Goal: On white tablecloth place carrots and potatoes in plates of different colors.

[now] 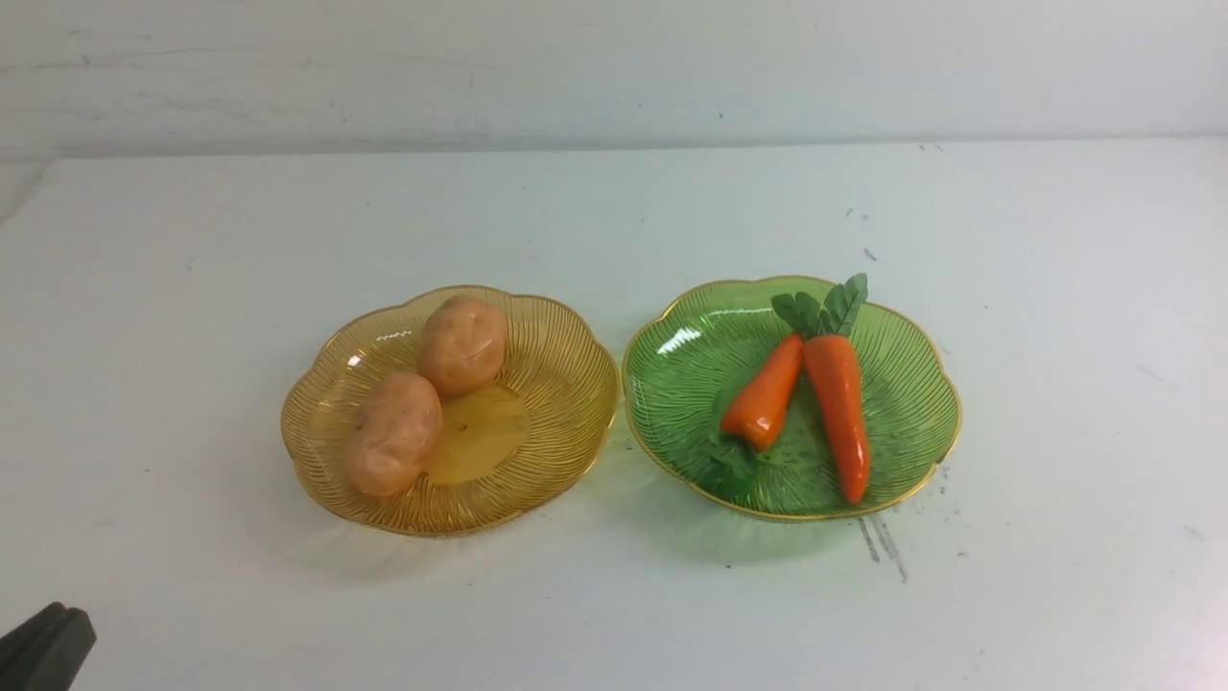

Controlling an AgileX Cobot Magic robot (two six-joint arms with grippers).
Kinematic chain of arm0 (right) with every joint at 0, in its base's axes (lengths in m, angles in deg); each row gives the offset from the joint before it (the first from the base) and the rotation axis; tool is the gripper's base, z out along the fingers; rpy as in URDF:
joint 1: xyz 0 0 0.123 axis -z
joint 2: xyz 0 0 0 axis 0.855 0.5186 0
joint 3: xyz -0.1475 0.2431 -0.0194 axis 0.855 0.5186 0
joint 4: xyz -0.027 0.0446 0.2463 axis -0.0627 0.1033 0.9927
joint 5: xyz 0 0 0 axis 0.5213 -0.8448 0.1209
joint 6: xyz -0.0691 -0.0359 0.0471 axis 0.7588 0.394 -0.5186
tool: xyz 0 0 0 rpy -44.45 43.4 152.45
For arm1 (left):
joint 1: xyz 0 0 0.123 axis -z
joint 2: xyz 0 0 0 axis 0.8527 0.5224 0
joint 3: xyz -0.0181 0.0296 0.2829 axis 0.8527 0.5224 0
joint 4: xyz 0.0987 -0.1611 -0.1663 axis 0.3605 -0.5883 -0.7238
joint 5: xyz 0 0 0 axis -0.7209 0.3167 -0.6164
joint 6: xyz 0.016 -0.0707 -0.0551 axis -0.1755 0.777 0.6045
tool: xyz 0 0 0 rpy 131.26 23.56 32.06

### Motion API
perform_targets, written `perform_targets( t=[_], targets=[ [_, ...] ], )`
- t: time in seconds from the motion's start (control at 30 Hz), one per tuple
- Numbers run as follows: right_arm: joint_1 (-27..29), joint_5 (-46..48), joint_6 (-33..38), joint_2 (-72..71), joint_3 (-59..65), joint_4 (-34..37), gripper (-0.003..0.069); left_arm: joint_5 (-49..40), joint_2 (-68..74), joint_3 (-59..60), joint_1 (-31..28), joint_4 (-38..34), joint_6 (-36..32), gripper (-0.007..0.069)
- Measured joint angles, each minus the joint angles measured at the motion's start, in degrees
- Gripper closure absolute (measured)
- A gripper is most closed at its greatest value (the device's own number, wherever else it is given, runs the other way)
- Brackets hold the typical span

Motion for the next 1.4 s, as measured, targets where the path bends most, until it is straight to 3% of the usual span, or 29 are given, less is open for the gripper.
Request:
perform_targets(
  t=[0.87,0.97,1.23,1.4],
  targets=[
    [0.0,-0.3,1.1,0.0,0.2,1.8,0.0674,-0.2,0.0,0.0,0.0,0.1,0.0,0.0628],
    [0.0,-1.8,6.0,0.0,0.4,6.2,0.0674,-0.4,0.0,0.0,0.0,0.1,0.0,0.0628],
    [0.0,-2.6,27.9,0.0,0.6,26.3,0.0674,-0.4,0.0,0.0,0.0,0.1,0.0,0.0628],
    [0.0,-2.3,32.8,0.0,0.7,30.7,0.0674,-0.4,0.0,0.0,0.0,0.1,-0.1,0.0628]
  ],
)
